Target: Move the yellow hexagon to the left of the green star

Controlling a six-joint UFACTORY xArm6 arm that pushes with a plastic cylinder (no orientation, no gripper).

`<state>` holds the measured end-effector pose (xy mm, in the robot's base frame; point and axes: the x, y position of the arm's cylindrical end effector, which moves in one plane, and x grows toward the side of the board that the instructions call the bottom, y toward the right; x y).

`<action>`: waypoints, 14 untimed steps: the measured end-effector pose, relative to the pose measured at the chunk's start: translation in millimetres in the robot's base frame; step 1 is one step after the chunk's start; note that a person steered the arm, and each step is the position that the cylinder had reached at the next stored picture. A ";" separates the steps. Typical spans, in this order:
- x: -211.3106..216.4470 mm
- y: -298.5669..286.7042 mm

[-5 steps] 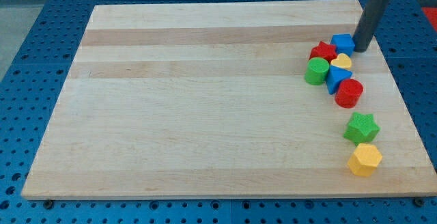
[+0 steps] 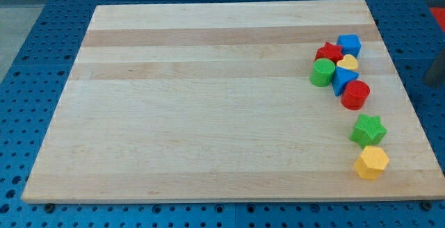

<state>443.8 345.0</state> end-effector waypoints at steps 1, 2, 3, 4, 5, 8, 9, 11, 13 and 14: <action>78.5 -8.8; 145.9 -34.0; 173.8 -42.0; 172.8 -69.8; 174.1 -129.5; 149.3 -164.0; 127.4 -176.6; 67.8 -180.4; 132.3 -180.0; 174.4 -161.4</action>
<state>618.2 183.6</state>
